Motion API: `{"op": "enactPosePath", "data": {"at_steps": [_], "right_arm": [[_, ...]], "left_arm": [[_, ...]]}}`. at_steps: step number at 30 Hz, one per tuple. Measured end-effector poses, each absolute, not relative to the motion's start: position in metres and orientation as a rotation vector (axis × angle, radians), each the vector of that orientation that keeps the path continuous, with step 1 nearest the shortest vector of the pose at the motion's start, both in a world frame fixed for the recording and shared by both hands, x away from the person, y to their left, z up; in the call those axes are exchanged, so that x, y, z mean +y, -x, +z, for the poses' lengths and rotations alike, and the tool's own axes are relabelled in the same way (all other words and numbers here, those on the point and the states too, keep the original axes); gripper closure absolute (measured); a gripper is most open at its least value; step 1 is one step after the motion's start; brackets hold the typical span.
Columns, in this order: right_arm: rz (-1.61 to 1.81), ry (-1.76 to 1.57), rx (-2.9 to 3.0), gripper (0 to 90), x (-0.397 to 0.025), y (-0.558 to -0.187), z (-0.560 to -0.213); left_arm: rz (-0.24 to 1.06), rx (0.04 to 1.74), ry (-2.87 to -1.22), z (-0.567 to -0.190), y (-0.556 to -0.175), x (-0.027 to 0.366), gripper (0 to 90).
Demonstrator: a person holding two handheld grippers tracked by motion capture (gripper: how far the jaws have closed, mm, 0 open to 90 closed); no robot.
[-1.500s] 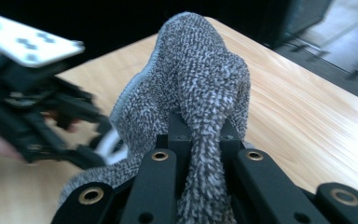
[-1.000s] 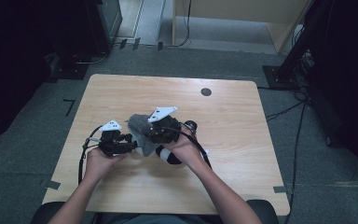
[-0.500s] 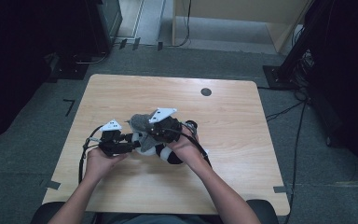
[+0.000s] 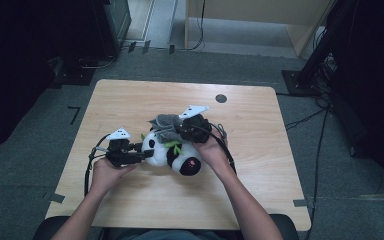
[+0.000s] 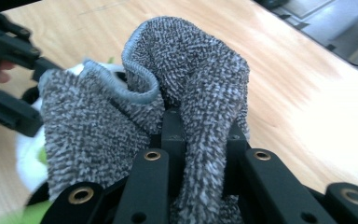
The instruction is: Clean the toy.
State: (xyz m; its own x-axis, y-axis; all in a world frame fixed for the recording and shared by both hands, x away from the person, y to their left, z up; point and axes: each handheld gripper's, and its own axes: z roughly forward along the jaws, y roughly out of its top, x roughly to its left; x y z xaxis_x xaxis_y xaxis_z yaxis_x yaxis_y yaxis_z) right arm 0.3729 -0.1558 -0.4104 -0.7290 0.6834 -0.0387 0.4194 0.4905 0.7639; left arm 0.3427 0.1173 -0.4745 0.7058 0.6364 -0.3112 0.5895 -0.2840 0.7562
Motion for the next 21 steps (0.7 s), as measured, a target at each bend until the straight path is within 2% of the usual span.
{"op": "enactPosePath", "data": {"at_steps": [8,15,21], "right_arm": [[1.237,-1.037,2.32,78.9,-0.185,-0.373,-0.394],[1.4,-0.992,2.278,78.8,-0.194,-0.352,-0.369],[1.338,-0.959,2.373,78.7,-0.186,-0.338,-0.394]], "left_arm": [[0.059,0.937,-1.976,-0.475,-0.342,0.118,47.8],[0.041,0.952,-1.97,-0.474,-0.345,0.118,47.8],[0.036,0.959,-1.977,-0.472,-0.347,0.117,48.0]]}}
